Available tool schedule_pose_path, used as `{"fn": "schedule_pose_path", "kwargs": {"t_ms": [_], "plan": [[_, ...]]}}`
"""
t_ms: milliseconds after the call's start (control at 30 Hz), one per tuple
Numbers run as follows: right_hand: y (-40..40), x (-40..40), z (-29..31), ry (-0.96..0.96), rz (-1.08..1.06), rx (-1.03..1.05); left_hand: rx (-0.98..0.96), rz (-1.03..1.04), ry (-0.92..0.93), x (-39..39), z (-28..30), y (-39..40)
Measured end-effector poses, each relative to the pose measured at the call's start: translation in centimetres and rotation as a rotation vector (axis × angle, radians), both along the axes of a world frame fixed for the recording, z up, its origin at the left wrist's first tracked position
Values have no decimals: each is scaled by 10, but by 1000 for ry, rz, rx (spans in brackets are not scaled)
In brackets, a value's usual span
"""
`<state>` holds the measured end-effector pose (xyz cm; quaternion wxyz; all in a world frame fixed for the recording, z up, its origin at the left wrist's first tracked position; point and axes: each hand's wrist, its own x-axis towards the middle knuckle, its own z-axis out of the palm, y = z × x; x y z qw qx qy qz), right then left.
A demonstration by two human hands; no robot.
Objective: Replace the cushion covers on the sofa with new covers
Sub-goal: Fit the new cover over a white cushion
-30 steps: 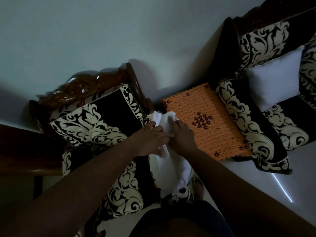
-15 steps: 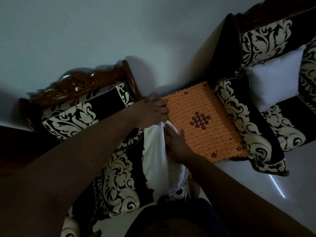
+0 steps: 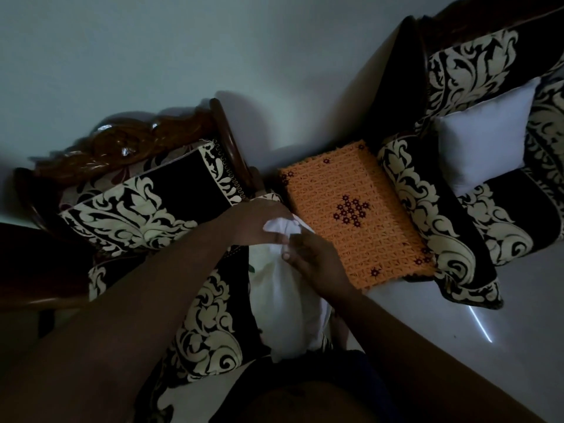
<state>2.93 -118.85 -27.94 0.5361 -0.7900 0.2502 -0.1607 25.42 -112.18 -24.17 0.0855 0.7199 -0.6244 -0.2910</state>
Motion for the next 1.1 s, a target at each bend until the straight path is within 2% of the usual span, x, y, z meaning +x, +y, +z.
{"fn": "schedule_pose_path", "kwargs": {"t_ms": [33, 100, 167, 200, 300, 400, 500, 567, 633, 700, 733, 833, 900, 967, 1033, 1100], "plan": [[3, 0, 1, 63, -28, -142, -3, -2, -45, 2, -6, 5], [13, -6, -1, 330, -41, -318, -37, 62, -128, 4, -16, 11], [27, -18, -2, 542, 38, -341, -40, 182, -194, 5, -20, 11], [32, -24, -3, 586, 76, -339, -31, 237, -211, 5, -19, 12], [32, -32, -2, 563, 93, -324, -36, 366, -194, -2, -19, 17], [32, -36, 6, 485, 95, -285, -35, 527, -269, -12, -20, 20], [24, -41, -2, 531, 110, -258, 33, 667, -315, -18, -19, 26], [2, -44, -6, 464, 107, -82, 104, 684, -393, -23, -19, 36], [-22, -46, -2, 365, 109, 103, 76, 637, -541, -27, -19, 48], [-40, -46, 9, 301, 125, 141, 28, 528, -597, -28, -19, 61], [-47, -45, 13, 280, 156, 122, 26, 457, -541, -26, -18, 66], [-61, -40, 21, 276, 332, 68, 163, 322, -154, -31, -6, 72], [-73, -36, 22, 332, 423, 71, 266, 297, -17, -43, -3, 73], [-85, -35, 16, 424, 445, 11, 328, 222, -124, -59, -12, 83], [-92, -34, 7, 478, 404, -71, 259, 188, -256, -80, -26, 94], [-91, -30, -2, 485, 330, -109, 135, 323, -195, -92, -33, 95]]}}
